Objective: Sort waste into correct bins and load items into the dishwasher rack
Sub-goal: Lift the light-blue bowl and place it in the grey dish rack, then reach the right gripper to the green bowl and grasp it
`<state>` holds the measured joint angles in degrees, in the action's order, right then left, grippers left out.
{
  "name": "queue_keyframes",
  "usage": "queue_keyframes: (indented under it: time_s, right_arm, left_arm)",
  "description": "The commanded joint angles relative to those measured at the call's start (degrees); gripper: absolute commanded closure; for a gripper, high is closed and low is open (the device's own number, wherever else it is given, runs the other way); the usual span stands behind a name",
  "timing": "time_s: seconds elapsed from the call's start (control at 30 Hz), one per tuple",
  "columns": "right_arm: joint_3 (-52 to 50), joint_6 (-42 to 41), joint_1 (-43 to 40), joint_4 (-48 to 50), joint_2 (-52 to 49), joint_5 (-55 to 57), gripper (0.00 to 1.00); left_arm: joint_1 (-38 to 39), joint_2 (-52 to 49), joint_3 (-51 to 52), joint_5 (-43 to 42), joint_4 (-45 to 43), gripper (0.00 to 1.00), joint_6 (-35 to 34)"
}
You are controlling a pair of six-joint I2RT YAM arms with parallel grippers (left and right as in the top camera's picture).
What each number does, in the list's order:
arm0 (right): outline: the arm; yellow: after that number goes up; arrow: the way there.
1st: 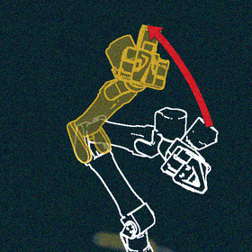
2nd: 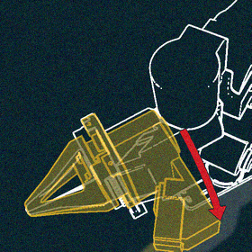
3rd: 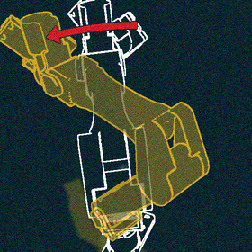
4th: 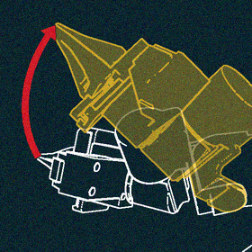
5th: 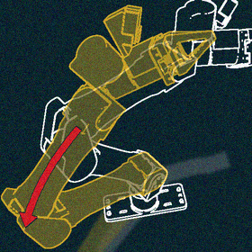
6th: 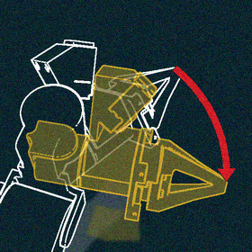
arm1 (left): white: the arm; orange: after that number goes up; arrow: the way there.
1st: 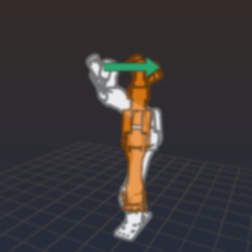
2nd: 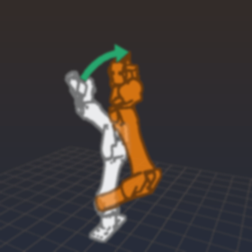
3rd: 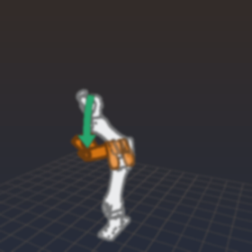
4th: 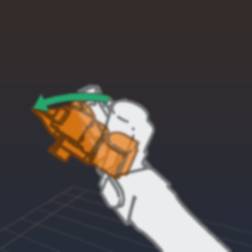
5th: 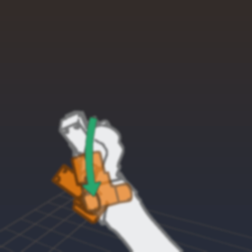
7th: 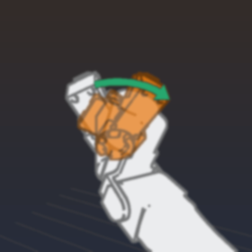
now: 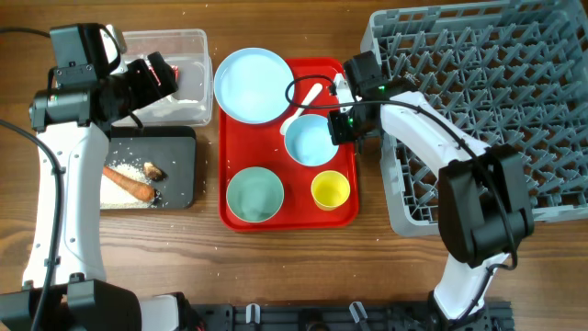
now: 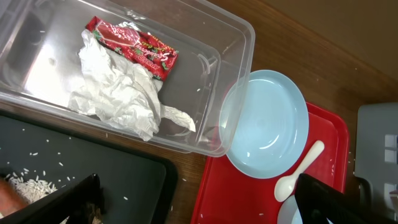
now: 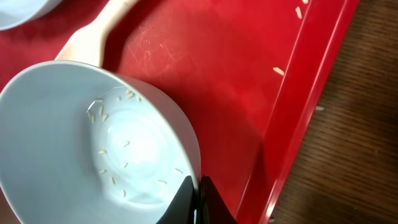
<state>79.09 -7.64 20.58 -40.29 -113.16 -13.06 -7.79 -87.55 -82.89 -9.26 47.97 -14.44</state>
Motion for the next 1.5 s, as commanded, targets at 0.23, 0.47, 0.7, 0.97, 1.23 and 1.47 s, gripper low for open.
queue_keyframes:
  time_s: [0.23,0.47,0.7,0.97,1.23,1.47]
  right_arm:
    - [15.1,-1.4,-3.7,-7.3,17.0,22.3,0.96]
    - [15.1,1.6,-3.8,-10.3,17.7,21.8,0.96]
    - [15.1,3.0,-3.9,-0.9,17.7,51.7,0.96]
    - [15.0,42.6,-8.5,29.2,2.7,75.3,0.96]
    - [15.0,48.2,-4.5,30.4,-7.0,74.8,0.96]
    - [15.0,48.2,-3.1,28.0,-10.1,76.8,0.96]
  left_arm:
    - [-0.3,-0.5,-0.6,0.2,-0.2,0.00,0.1]
    - [-0.3,-0.5,-0.6,0.2,-0.2,0.00,0.1]
    - [-0.3,-0.5,-0.6,0.2,-0.2,0.00,0.1]
    - [-0.3,-0.5,-0.6,0.2,-0.2,0.00,0.1]
    - [-0.3,-0.5,-0.6,0.2,-0.2,0.00,0.1]
    - [-0.3,-0.5,-0.6,0.2,-0.2,0.00,0.1]
